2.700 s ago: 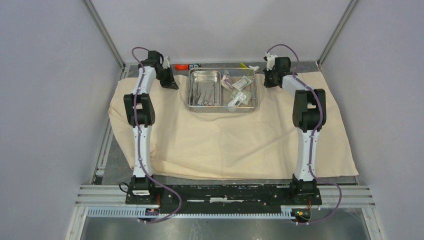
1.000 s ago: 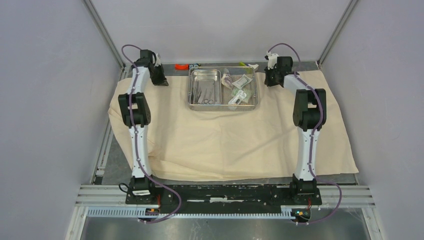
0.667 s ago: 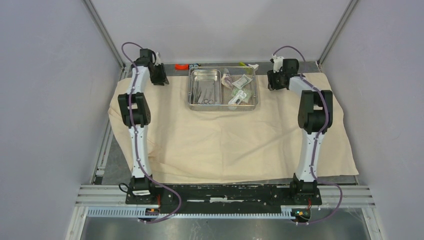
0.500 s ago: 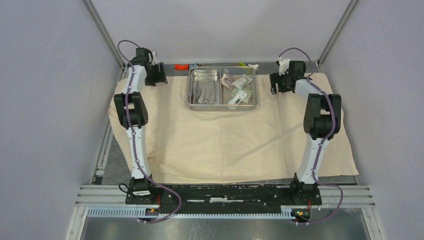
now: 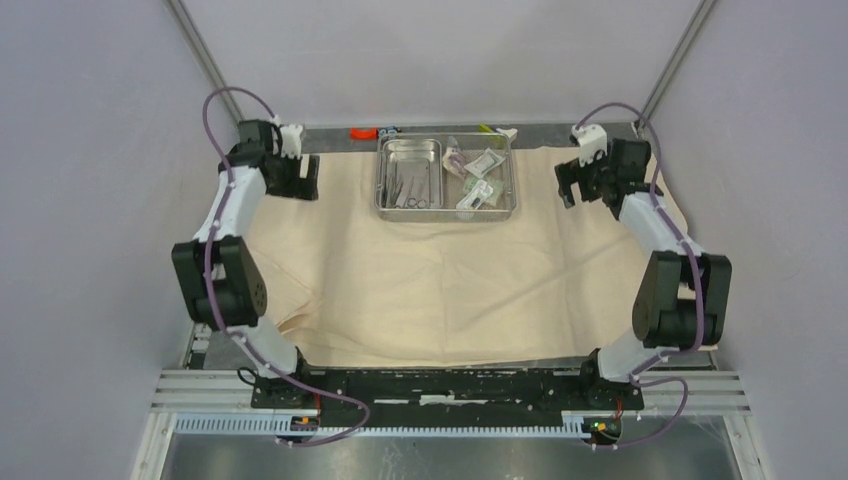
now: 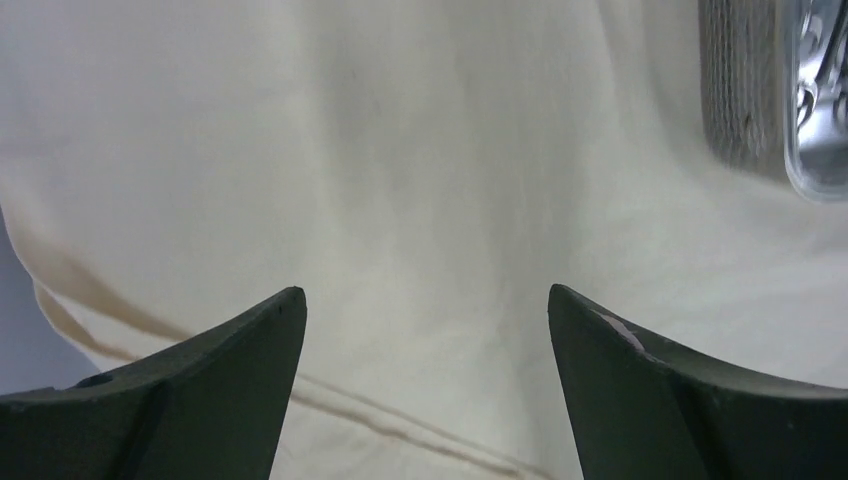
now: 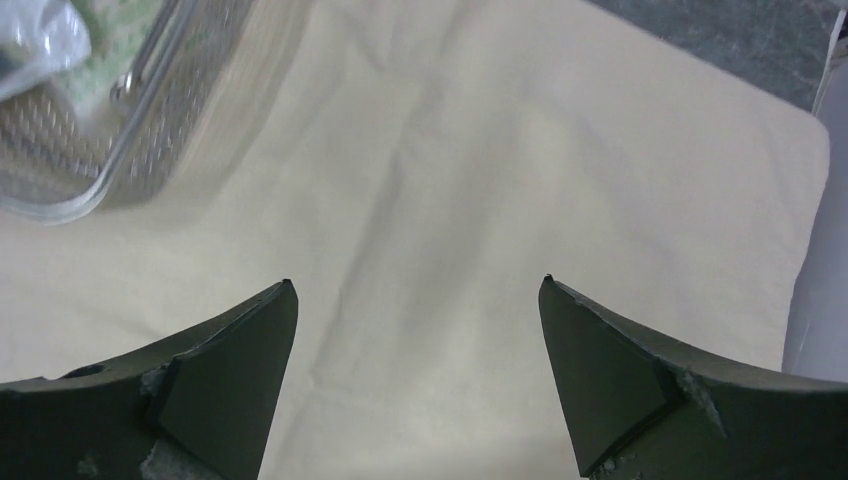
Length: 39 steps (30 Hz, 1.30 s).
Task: Open and lay out the surgical kit
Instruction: Smooth out the surgical kit at the center of the board.
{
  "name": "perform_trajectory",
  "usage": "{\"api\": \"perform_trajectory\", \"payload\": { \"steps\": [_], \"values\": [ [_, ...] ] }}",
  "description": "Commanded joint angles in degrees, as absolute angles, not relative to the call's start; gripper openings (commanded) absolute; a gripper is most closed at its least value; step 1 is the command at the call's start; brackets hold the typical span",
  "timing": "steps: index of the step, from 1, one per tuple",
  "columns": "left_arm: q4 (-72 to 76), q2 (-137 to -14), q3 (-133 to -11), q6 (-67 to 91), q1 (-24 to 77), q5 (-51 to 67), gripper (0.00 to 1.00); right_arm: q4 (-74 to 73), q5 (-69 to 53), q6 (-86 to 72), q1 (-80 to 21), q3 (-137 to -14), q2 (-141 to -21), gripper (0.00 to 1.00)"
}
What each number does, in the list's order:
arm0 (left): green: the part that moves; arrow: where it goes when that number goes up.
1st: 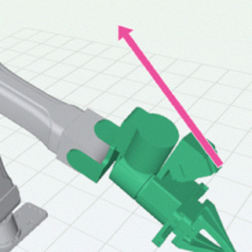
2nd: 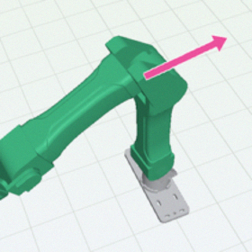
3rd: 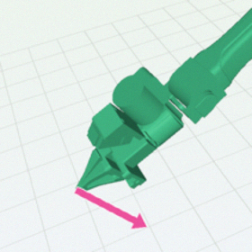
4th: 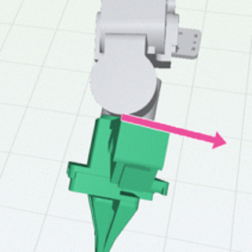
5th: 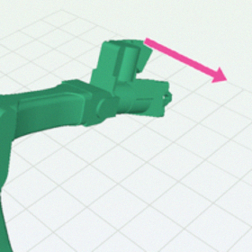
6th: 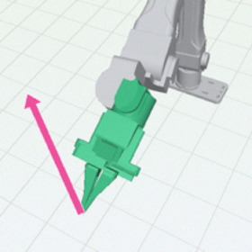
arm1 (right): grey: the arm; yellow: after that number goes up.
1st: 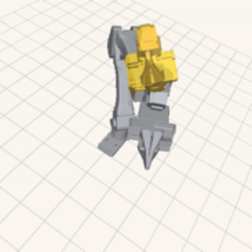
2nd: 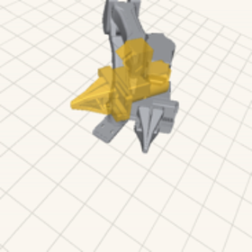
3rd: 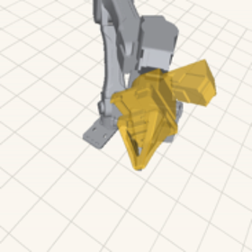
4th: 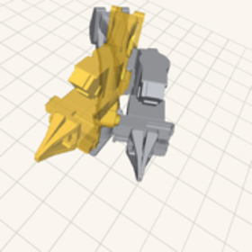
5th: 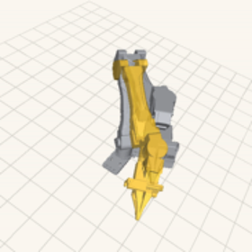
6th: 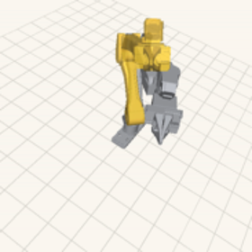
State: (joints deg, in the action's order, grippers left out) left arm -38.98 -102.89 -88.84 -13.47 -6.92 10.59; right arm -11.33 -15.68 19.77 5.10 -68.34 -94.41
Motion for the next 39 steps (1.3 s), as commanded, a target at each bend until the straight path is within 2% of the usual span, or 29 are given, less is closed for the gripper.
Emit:
{"api": "perform_trajectory", "payload": {
  "steps": [1,6,13,18,22,30,39],
  "values": [
    [-35.42,-93.75,-73.61,-22.59,-6.64,9.9,0.96,-12.28,-17.85,29.12,5.36,-58.78,-85.96,0.97],
    [-36.25,-89.94,-64.37,-22.63,-6.51,10.11,0.94,-13.83,-19.48,30.04,5.36,-54.44,-81.95,0.97],
    [-36.2,-79.91,-52.38,-25.01,-4.36,0.3,0.95,-15.09,-20.96,30.36,5.36,-52.06,-80.04,0.97],
    [-39.7,-72.82,-47.31,-27.0,-2.34,-5.11,0.97,-15.71,-21.18,30.74,5.36,-50.88,-78.87,0.97],
    [-45.16,-69.8,-45.81,-28.6,-0.88,-4.55,0.98,-15.55,-21.56,31.37,5.36,-49.6,-78.05,0.97],
    [-46.93,-70.65,-41.77,-28.42,8.16,-11.56,0.98,-15.15,-23.19,32.11,5.62,-48.35,-78.22,0.97],
    [-47.77,-72.21,-39.64,-28.15,10.55,-18.14,0.88,-15.16,-24.79,32.6,6.33,-47.99,-78.4,0.97]
  ]
}}
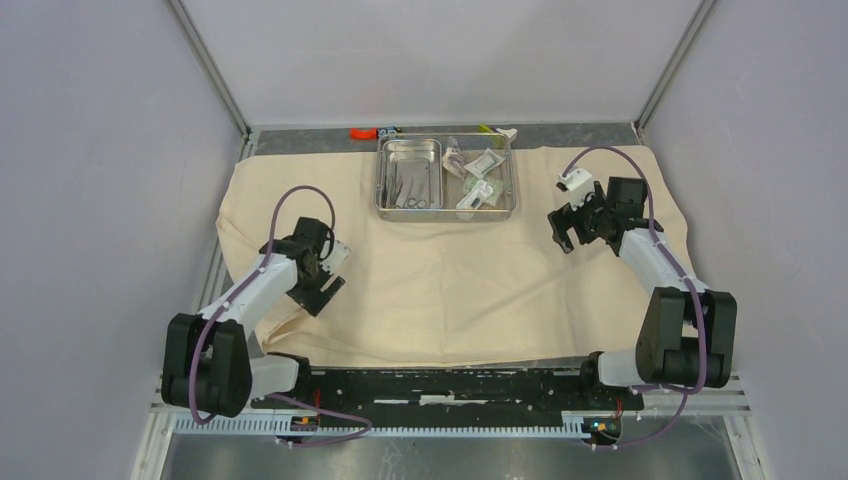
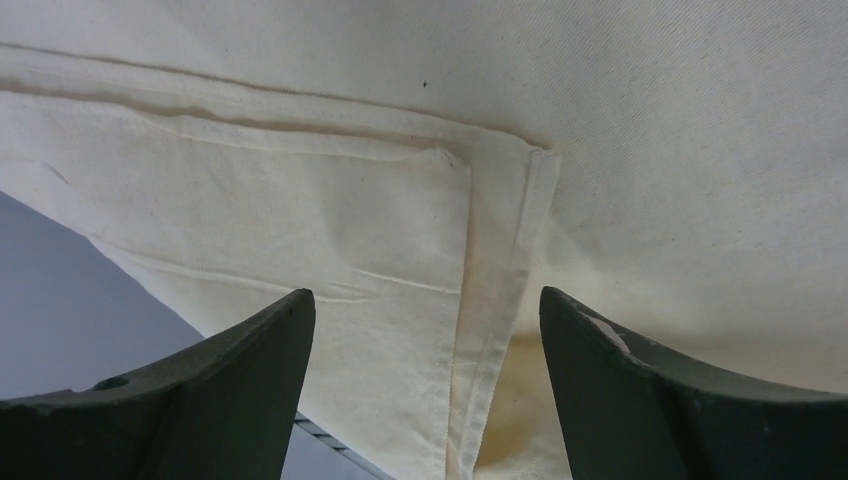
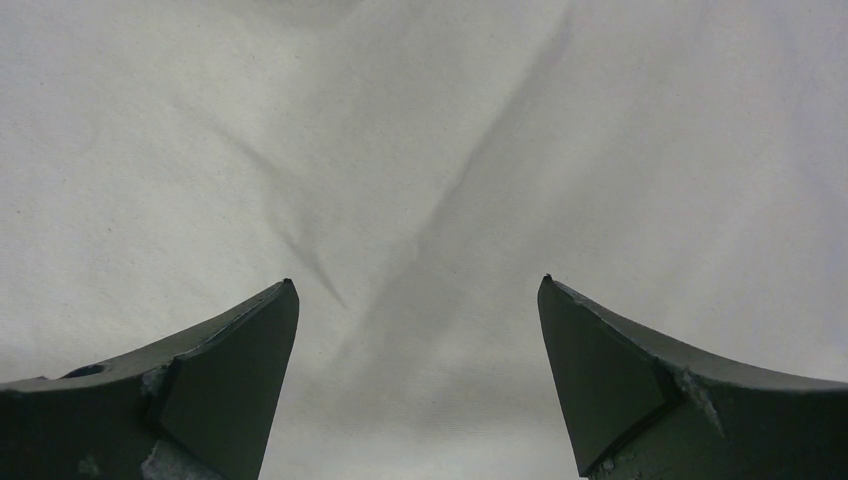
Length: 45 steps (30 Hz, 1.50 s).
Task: Open and lay out the surgical kit
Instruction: Smooth out the surgical kit at the center of the board.
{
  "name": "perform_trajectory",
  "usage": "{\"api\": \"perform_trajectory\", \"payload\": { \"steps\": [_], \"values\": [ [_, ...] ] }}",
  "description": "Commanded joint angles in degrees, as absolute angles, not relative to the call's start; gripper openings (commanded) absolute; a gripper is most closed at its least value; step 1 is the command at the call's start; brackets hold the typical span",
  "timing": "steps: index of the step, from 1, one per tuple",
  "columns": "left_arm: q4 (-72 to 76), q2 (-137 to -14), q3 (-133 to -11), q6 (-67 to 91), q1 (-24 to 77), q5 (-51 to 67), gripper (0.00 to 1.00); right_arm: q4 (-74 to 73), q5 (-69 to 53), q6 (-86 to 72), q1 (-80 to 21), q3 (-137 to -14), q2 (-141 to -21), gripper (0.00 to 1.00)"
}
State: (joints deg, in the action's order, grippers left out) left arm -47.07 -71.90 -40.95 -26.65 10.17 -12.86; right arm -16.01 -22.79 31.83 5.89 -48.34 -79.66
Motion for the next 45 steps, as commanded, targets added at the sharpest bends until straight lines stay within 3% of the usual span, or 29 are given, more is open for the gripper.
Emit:
{"api": "perform_trajectory", "payload": {
  "steps": [1,5,8,18,35,36,39,40,42,45],
  "values": [
    [-47.73,-72.29,-39.16,-28.48,10.55,-18.75,0.87,-15.21,-24.85,32.54,6.33,-48.07,-78.45,0.97],
    [-47.34,-72.78,-37.93,-28.8,10.55,-20.9,0.81,-15.47,-25.17,32.95,6.49,-48.1,-78.88,0.97],
    [-47.11,-72.55,-37.84,-28.63,10.55,-22.0,0.68,-15.6,-25.34,32.97,6.72,-48.13,-79.22,0.97],
    [-50.81,-65.31,-36.87,-28.87,7.4,-29.21,0.03,-16.64,-26.14,33.04,7.56,-48.69,-78.7,0.96],
    [-59.88,-44.36,-28.96,-31.79,-5.89,-49.37,0.02,-21.46,-30.48,33.18,7.06,-54.54,-79.81,0.96],
    [-59.62,-43.89,-28.0,-31.99,-6.73,-49.96,0.04,-21.85,-30.49,33.46,6.91,-54.9,-79.89,0.96],
    [-59.2,-42.39,-25.23,-32.92,-8.42,-51.38,0.33,-22.34,-30.6,34.46,6.52,-55.61,-80.06,0.96],
    [-58.85,-41.84,-24.72,-33.31,-8.81,-52.06,0.48,-22.32,-30.43,34.7,6.5,-55.68,-80.03,0.96],
    [-58.63,-41.26,-24.77,-33.98,-9.63,-52.93,0.69,-22.46,-29.92,35.41,6.5,-55.87,-80.05,0.96],
    [-58.35,-41.61,-27.99,-33.51,-10.45,-53.2,0.89,-22.85,-29.29,36.29,6.5,-56.06,-80.16,0.96]
  ]
}}
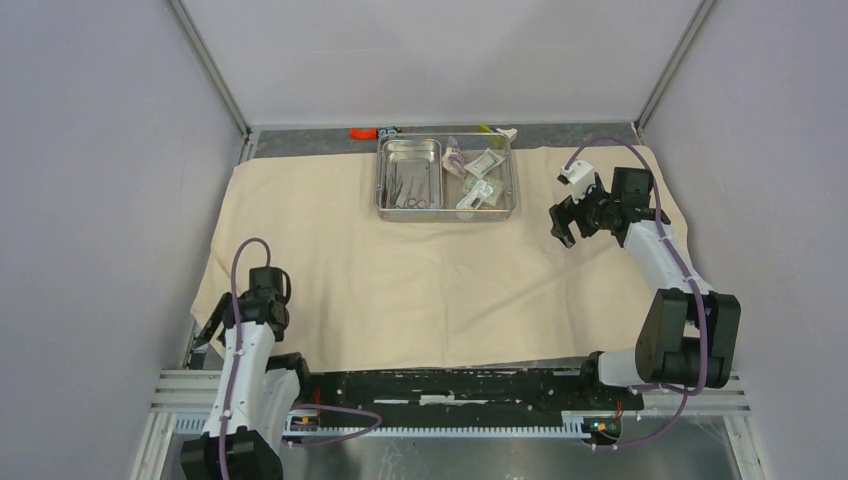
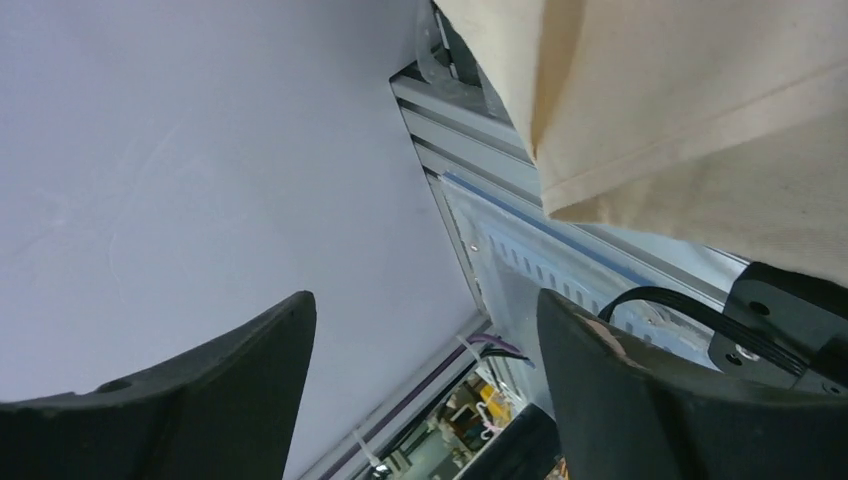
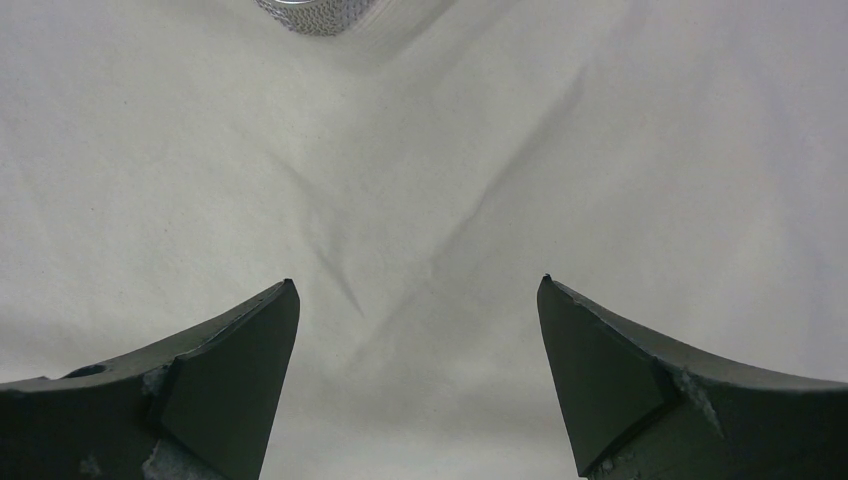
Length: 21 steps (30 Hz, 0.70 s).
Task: Open and lay out the surgical kit
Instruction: Smooth out the surgical kit at the center of the board.
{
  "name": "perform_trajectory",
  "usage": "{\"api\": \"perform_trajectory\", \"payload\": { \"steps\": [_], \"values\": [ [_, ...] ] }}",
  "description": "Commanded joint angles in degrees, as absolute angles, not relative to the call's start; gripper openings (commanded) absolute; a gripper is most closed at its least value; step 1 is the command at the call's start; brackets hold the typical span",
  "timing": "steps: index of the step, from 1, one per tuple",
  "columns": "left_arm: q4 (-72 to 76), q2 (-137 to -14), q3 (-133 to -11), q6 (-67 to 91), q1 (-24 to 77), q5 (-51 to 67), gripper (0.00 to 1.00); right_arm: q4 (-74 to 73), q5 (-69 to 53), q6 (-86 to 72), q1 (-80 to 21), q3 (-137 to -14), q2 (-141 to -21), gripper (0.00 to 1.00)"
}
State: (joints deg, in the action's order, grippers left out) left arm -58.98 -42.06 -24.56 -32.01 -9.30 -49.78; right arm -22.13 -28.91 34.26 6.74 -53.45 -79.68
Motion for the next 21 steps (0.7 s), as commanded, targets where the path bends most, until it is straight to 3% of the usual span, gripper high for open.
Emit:
{"api": "perform_trajectory", "payload": {
  "steps": [1,2,4,9,15,21],
  "values": [
    [-57.92,-42.02,-29.57,-33.28,-10.54,-53.39,0.95,-22.81,-29.19,36.52,6.49,-56.0,-80.2,0.96],
    [-57.14,-42.73,-31.19,-33.15,-10.57,-53.35,0.99,-22.72,-29.1,36.7,6.5,-55.86,-80.28,0.96],
    [-55.53,-43.85,-35.1,-33.22,-10.51,-51.62,1.0,-22.54,-28.93,36.98,6.5,-55.57,-80.29,0.96],
    [-56.97,-50.75,-44.68,-29.3,-10.54,-35.42,1.0,-22.55,-25.51,37.12,6.57,-54.39,-79.64,0.96],
    [-55.4,-55.54,-43.42,-28.85,-10.44,-16.56,1.0,-22.94,-22.48,37.85,6.85,-51.41,-77.25,0.97],
    [-47.09,-57.52,-34.63,-32.86,-10.32,-22.13,1.0,-23.24,-22.43,37.08,6.86,-50.52,-77.17,0.97]
  ]
}}
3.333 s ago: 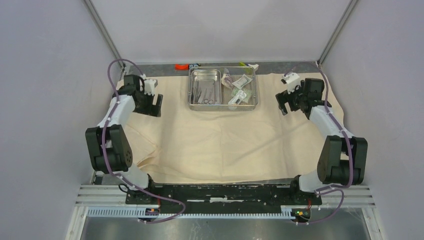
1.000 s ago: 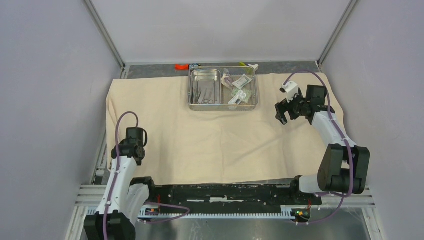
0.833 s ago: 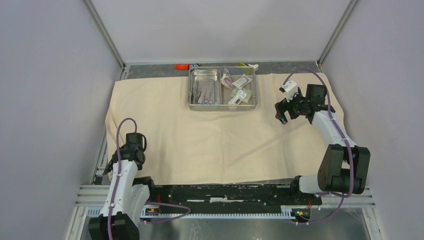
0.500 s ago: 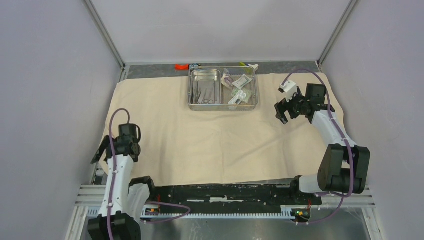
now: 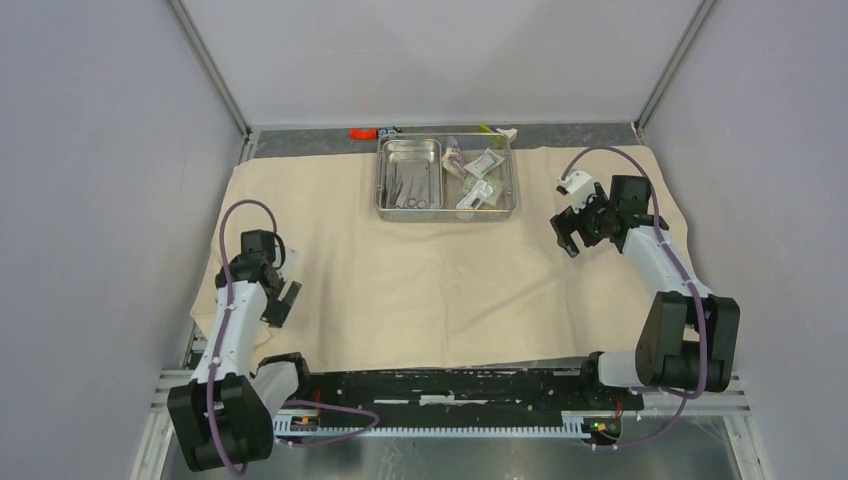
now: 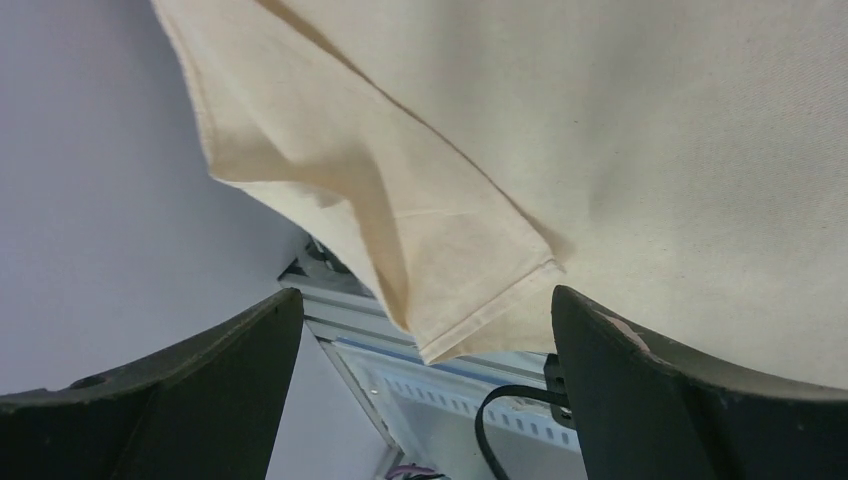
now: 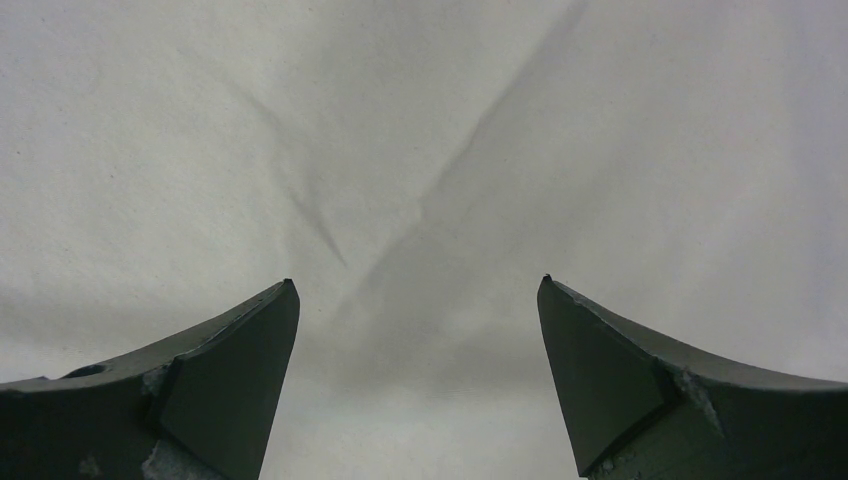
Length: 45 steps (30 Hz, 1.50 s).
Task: Open and lay out the surgical kit
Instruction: Smooth out the surgical kit at the center of the board.
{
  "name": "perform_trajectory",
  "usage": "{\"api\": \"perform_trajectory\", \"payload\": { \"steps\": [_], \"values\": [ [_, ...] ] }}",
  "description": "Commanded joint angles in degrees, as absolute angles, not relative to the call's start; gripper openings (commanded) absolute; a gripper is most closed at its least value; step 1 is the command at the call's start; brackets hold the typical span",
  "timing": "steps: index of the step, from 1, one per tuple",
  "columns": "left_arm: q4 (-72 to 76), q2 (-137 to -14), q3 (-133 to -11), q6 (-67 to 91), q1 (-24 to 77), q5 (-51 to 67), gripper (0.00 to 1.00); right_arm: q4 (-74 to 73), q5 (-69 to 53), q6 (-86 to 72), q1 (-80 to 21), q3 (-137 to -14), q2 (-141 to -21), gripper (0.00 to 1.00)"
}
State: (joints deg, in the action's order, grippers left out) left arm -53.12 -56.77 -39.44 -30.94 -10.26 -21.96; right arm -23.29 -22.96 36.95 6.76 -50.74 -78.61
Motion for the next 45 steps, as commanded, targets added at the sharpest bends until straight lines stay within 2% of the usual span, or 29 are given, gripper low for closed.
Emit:
{"api": "perform_trajectory", "payload": {
  "steps": [1,5,9,22,25,32,37,40,45],
  "values": [
    [-45.81,-57.72,-32.84,-34.04,-10.4,-23.69,1.0,-23.28,-22.54,36.92,6.88,-50.62,-77.46,0.97],
    [-41.88,-56.61,-26.99,-38.62,-10.46,-29.86,1.0,-23.17,-22.57,36.13,6.92,-51.04,-79.02,0.97],
    [-40.68,-55.53,-24.26,-41.43,-10.76,-33.21,0.91,-23.14,-22.5,35.72,6.86,-51.25,-80.23,0.97],
    [-35.71,-59.93,-24.34,-46.43,-17.42,-35.07,0.43,-23.29,-22.36,35.95,6.85,-51.68,-81.43,0.97],
    [-33.01,-60.51,-24.35,-49.0,-21.31,-36.69,0.37,-23.3,-22.54,36.2,6.86,-51.76,-81.39,0.97],
    [-25.91,-59.63,-23.69,-55.88,-32.8,-39.01,0.33,-23.62,-23.53,36.6,6.86,-52.34,-81.52,0.97],
    [-24.44,-57.87,-22.53,-58.08,-38.91,-39.26,0.35,-23.98,-23.99,36.87,6.86,-53.49,-82.05,0.97],
    [-24.39,-56.2,-21.57,-59.56,-42.85,-39.12,0.42,-24.43,-24.34,36.92,6.91,-54.92,-82.87,0.97],
    [-23.84,-54.1,-21.06,-61.58,-47.81,-38.75,0.59,-24.65,-25.05,36.86,6.86,-56.27,-83.93,0.97]
  ]
}}
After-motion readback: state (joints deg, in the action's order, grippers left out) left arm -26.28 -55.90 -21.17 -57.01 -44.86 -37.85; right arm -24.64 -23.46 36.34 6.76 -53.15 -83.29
